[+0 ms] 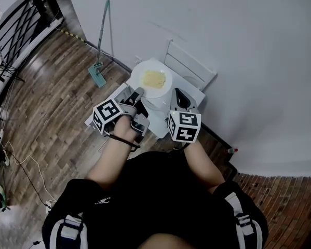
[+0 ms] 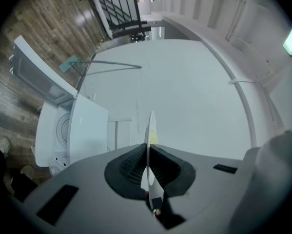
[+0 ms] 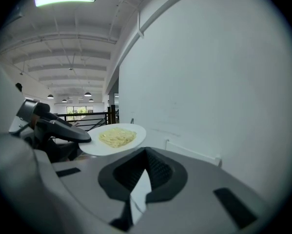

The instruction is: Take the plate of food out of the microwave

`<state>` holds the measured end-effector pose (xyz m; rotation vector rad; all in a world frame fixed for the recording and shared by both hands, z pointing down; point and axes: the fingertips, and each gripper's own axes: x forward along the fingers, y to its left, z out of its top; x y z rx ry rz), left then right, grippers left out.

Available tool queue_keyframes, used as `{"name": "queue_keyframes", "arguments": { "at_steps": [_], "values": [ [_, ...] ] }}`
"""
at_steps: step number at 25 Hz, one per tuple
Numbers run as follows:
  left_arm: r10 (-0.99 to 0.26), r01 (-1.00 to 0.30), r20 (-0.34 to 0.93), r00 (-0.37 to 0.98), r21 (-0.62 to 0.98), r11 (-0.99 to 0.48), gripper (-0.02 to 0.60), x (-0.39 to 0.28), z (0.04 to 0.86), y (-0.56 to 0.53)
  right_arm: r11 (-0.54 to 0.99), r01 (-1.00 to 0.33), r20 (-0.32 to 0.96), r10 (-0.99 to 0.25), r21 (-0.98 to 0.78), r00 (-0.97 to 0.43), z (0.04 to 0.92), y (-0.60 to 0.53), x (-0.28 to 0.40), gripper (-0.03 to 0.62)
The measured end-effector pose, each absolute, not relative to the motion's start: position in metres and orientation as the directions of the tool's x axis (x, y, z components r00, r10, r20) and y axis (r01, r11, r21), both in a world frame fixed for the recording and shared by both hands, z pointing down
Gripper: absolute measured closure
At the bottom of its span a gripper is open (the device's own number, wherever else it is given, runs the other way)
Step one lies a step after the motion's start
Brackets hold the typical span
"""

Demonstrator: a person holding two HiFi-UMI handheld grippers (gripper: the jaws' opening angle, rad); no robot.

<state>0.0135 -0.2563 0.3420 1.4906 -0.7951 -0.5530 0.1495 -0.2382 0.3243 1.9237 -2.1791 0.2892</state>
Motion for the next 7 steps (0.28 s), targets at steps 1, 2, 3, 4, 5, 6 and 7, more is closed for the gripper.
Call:
{"name": "queue_keyframes", "arguments": {
  "at_steps": [1, 2, 3, 4, 5, 6, 7],
  "values": [
    [-0.757, -0.159, 0.13, 0.64, 0.987, 0.035, 0.569, 0.013, 0.343, -0.256, 0.122, -0.993, 0.293, -0.949, 0.0, -0.117, 0.324, -0.238, 0.15, 0.582],
    [-0.757, -0.17, 0.138, 0.638, 0.985, 0.036, 0.569, 0.013, 0.344, -0.257, 0.121, -0.993, 0.294, -0.949, 0.001, -0.115, 0.324, -0.238, 0.15, 0.582],
    [-0.757, -0.177, 0.146, 0.637, 0.983, 0.042, 0.569, 0.013, 0.346, -0.258, 0.12, -0.993, 0.295, -0.949, 0.002, -0.114, 0.325, -0.239, 0.151, 0.582],
    [-0.756, -0.178, 0.153, 0.636, 0.983, 0.049, 0.569, 0.013, 0.348, -0.259, 0.12, -0.993, 0.296, -0.948, 0.003, -0.113, 0.325, -0.24, 0.152, 0.582],
    [-0.755, -0.177, 0.158, 0.636, 0.983, 0.056, 0.569, 0.013, 0.35, -0.259, 0.12, -0.993, 0.299, -0.948, 0.005, -0.113, 0.326, -0.241, 0.153, 0.582],
    [-0.755, -0.176, 0.162, 0.636, 0.982, 0.063, 0.569, 0.014, 0.352, -0.26, 0.121, -0.993, 0.302, -0.947, 0.006, -0.113, 0.328, -0.242, 0.154, 0.582],
    [-0.754, -0.174, 0.166, 0.636, 0.982, 0.07, 0.569, 0.014, 0.355, -0.261, 0.121, -0.993, 0.305, -0.946, 0.007, -0.113, 0.329, -0.243, 0.155, 0.582]
  ]
}}
